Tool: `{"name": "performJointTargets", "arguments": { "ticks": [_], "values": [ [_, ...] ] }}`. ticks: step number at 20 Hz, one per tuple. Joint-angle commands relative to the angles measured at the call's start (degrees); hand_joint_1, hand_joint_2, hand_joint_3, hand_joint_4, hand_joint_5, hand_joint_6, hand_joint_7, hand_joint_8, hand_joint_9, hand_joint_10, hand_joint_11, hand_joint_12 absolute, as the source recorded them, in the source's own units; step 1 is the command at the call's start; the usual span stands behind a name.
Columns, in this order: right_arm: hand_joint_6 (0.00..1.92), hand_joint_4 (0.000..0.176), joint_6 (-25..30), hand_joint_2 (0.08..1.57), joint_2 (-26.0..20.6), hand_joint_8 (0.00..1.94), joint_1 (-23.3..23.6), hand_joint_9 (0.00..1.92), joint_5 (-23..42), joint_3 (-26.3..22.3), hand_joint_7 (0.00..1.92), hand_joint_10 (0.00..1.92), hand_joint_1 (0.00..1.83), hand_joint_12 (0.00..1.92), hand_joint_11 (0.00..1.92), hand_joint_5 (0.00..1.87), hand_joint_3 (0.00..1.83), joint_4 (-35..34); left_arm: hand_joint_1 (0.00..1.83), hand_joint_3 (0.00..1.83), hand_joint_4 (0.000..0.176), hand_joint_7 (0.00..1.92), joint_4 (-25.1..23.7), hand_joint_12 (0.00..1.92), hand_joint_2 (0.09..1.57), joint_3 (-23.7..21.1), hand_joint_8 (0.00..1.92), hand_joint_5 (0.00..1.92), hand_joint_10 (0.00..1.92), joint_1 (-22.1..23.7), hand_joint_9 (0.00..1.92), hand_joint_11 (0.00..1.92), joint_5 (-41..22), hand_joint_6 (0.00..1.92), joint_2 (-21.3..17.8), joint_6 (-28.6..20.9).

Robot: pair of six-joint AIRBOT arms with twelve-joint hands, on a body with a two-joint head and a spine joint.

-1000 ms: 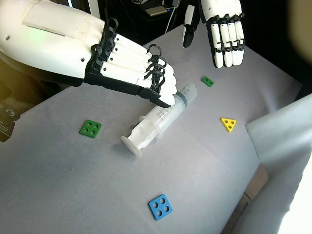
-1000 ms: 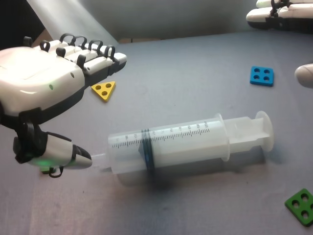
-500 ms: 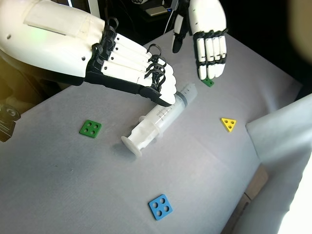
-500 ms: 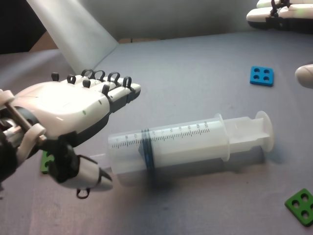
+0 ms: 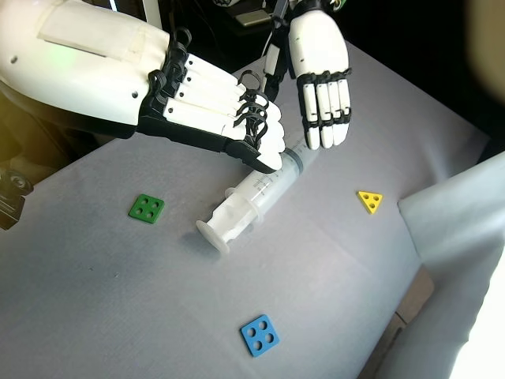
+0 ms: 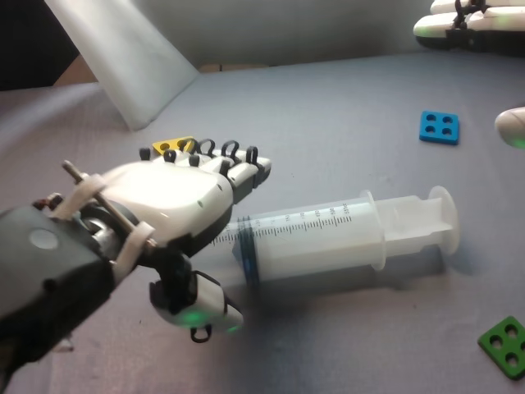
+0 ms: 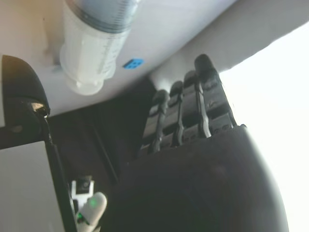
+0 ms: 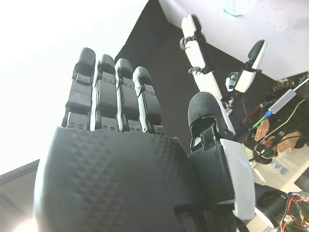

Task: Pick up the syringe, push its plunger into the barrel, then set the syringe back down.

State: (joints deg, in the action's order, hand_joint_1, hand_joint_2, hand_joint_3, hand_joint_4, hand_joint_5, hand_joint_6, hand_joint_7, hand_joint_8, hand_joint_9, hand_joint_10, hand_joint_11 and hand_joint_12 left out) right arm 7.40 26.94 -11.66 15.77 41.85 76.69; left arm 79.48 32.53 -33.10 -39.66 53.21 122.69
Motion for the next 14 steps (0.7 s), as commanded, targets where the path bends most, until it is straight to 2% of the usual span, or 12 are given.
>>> {"name": "performJointTargets", "arguments": {
  "ticks": [1, 7, 9, 14],
  "values": [
    [0.00, 0.000, -0.22, 1.42, 0.10, 0.00, 0.84, 0.13, 1.65, -0.22, 0.14, 0.00, 0.00, 0.39, 0.00, 0.15, 0.00, -1.89, 1.05, 0.00, 0.000, 0.00, -3.06, 0.41, 0.90, 0.33, 0.00, 0.00, 0.00, 0.32, 0.00, 0.00, -3.22, 0.00, 0.74, -0.08],
    [0.00, 0.000, -0.22, 1.44, 0.10, 0.00, 0.83, 0.10, 1.68, -0.23, 0.12, 0.00, 0.00, 0.36, 0.00, 0.15, 0.01, -1.89, 1.09, 0.00, 0.000, 0.00, -2.24, 0.37, 0.91, 1.11, 0.00, 0.00, 0.00, 0.20, 0.01, 0.00, -7.35, 0.00, 5.45, -0.45],
    [0.00, 0.000, -0.22, 1.44, 0.10, 0.00, 0.83, 0.12, 1.69, -0.24, 0.13, 0.01, 0.00, 0.42, 0.00, 0.16, 0.01, -1.89, 1.08, 0.00, 0.000, 0.00, -2.44, 0.38, 0.91, 1.60, 0.00, 0.00, 0.00, 0.02, 0.01, 0.00, -8.55, 0.00, 7.16, -0.27],
    [0.00, 0.000, -0.22, 1.45, 0.09, 0.00, 0.83, 0.09, 1.71, -0.24, 0.12, 0.00, 0.00, 0.36, 0.00, 0.15, 0.00, -1.89, 1.08, 0.00, 0.000, 0.00, -2.89, 0.37, 0.92, 4.48, 0.00, 0.01, 0.00, -0.09, 0.01, 0.00, -10.85, 0.00, 12.05, -0.24]
  ]
}}
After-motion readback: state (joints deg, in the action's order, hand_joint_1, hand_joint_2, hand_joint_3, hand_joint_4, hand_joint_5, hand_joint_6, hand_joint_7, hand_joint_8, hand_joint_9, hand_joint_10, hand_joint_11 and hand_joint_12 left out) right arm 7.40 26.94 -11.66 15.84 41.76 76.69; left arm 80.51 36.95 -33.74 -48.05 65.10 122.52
